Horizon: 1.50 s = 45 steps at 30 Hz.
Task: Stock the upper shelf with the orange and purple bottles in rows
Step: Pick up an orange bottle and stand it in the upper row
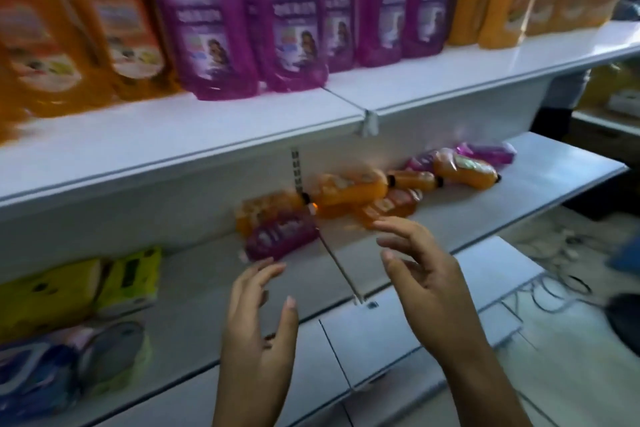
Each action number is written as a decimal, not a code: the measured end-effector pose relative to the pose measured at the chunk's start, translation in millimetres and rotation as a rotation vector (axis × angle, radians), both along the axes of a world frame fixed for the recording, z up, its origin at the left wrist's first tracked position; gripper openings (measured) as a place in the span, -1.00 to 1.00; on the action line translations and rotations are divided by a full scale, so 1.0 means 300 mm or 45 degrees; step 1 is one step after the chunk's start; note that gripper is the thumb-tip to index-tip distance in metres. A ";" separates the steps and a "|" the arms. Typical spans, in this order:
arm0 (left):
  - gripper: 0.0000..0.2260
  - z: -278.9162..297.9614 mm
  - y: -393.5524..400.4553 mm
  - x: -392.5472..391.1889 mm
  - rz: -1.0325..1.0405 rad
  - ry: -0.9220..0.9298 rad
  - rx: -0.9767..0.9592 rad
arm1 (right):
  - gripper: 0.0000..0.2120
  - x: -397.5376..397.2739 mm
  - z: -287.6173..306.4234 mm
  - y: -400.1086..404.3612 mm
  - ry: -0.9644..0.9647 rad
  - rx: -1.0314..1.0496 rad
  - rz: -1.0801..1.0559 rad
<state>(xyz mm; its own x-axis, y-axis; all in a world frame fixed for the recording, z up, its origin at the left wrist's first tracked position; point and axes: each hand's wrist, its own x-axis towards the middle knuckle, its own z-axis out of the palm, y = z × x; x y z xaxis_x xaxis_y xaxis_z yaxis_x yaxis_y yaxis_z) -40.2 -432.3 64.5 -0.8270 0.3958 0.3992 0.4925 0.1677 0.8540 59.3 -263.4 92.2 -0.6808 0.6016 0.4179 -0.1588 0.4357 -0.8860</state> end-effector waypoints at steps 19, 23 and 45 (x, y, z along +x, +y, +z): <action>-0.47 -0.094 0.699 -0.240 -0.198 0.098 -0.527 | -0.65 -0.121 -0.271 0.683 -0.413 -0.169 -0.098; -0.23 -0.120 0.819 -0.417 -0.083 0.233 -0.912 | -0.54 -0.203 -0.313 0.743 -0.527 -0.076 0.027; -0.14 -0.194 0.857 -0.477 0.075 0.335 -0.669 | -0.22 -0.663 -0.274 0.757 -0.558 -0.680 0.119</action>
